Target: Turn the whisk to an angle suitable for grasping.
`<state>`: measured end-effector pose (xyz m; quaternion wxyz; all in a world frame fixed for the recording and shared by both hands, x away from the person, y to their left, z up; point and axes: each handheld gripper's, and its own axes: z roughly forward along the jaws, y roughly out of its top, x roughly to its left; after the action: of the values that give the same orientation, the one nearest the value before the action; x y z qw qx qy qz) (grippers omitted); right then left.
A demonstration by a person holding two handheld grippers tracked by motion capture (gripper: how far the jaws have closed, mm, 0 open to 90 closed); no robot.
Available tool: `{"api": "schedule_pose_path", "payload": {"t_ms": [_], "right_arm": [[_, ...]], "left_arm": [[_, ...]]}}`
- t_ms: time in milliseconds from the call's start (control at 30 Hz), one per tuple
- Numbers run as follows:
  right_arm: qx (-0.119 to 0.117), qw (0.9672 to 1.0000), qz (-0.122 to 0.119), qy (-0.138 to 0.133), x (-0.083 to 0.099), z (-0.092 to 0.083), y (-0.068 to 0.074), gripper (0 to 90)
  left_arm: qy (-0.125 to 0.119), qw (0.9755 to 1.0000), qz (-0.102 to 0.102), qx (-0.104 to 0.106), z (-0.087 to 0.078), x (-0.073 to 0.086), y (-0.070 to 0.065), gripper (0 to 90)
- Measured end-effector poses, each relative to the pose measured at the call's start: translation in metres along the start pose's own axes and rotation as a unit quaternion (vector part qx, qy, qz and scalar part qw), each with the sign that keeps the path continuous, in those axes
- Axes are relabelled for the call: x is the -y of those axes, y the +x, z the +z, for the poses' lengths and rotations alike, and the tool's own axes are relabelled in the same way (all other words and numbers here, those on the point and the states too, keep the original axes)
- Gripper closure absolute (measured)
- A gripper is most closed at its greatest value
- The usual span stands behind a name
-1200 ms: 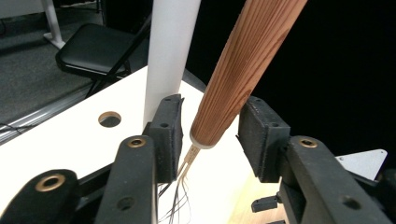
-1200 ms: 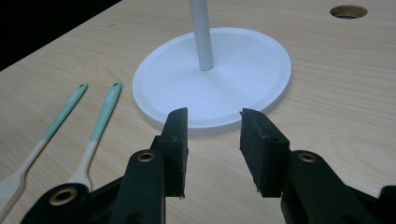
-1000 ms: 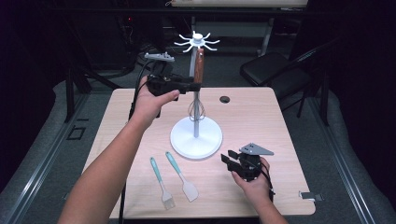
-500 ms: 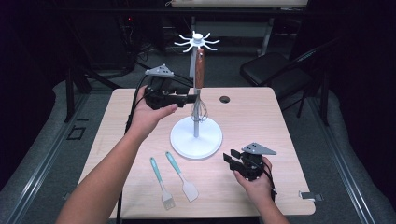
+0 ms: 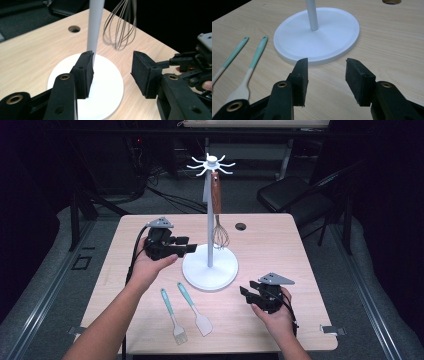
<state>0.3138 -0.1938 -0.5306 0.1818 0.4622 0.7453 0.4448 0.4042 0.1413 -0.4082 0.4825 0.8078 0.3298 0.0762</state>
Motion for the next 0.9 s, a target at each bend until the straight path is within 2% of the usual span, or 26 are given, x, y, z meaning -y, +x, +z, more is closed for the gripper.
{"api": "schedule_pose_path", "payload": {"t_ms": [100,200,267,400,467,533,567,600,633,667,700,733,800,900], "right_arm": [[0.001,1.0,-0.007,-0.006,0.0,-0.001,0.001,52.9],[0.002,0.9999,-0.015,-0.007,0.0,-0.003,0.003,54.3],[0.001,0.9998,-0.017,-0.005,0.001,-0.003,0.001,56.9],[-0.003,0.9996,-0.026,-0.005,0.002,-0.005,-0.001,60.7],[-0.001,0.9996,-0.028,-0.007,0.001,-0.007,-0.002,63.0],[-0.013,0.9992,-0.02,-0.032,0.0,-0.012,-0.004,69.9],[-0.013,0.9992,-0.02,-0.032,0.0,-0.012,-0.004,69.9],[-0.028,0.9983,-0.013,-0.049,-0.002,-0.016,-0.005,77.3],[-0.028,0.9983,-0.013,-0.049,-0.002,-0.016,-0.005,77.3],[-0.028,0.9979,-0.014,-0.056,-0.003,-0.018,-0.006,81.3],[-0.034,0.9973,-0.014,-0.064,-0.004,-0.02,-0.007,85.6],[-0.042,0.9955,-0.017,-0.084,-0.006,-0.024,-0.008,90.0],[-0.044,0.9947,-0.018,-0.091,-0.007,-0.026,-0.008,90.0],[-0.044,0.9924,-0.015,-0.114,-0.014,-0.031,-0.009,90.0]], "left_arm": [[-0.003,1.0,-0.005,-0.004,-0.003,0.017,0.002,51.4],[-0.01,0.9998,-0.018,0.001,-0.005,0.037,0.004,50.5],[-0.006,0.9997,-0.024,0.005,-0.006,0.048,0.004,50.5],[0.001,0.9995,-0.027,-0.015,-0.011,0.073,0.005,51.4],[-0.011,0.9991,-0.033,-0.025,-0.016,0.087,0.006,51.6],[-0.017,0.9982,-0.043,-0.037,-0.019,0.1,0.008,51.6],[-0.017,0.9979,-0.047,-0.041,-0.02,0.107,0.009,51.6],[-0.016,0.9976,-0.051,-0.043,-0.021,0.113,0.011,51.6],[-0.015,0.9976,-0.051,-0.045,-0.022,0.118,0.013,51.6],[-0.017,0.9971,-0.056,-0.048,-0.023,0.123,0.013,51.6],[-0.022,0.9971,-0.053,-0.049,-0.025,0.128,0.015,51.6],[-0.029,0.9967,-0.055,-0.052,-0.028,0.134,0.016,51.6],[-0.03,0.9964,-0.055,-0.056,-0.03,0.136,0.017,51.8],[-0.046,0.9956,-0.058,-0.057,-0.034,0.141,0.015,52.8]]}}
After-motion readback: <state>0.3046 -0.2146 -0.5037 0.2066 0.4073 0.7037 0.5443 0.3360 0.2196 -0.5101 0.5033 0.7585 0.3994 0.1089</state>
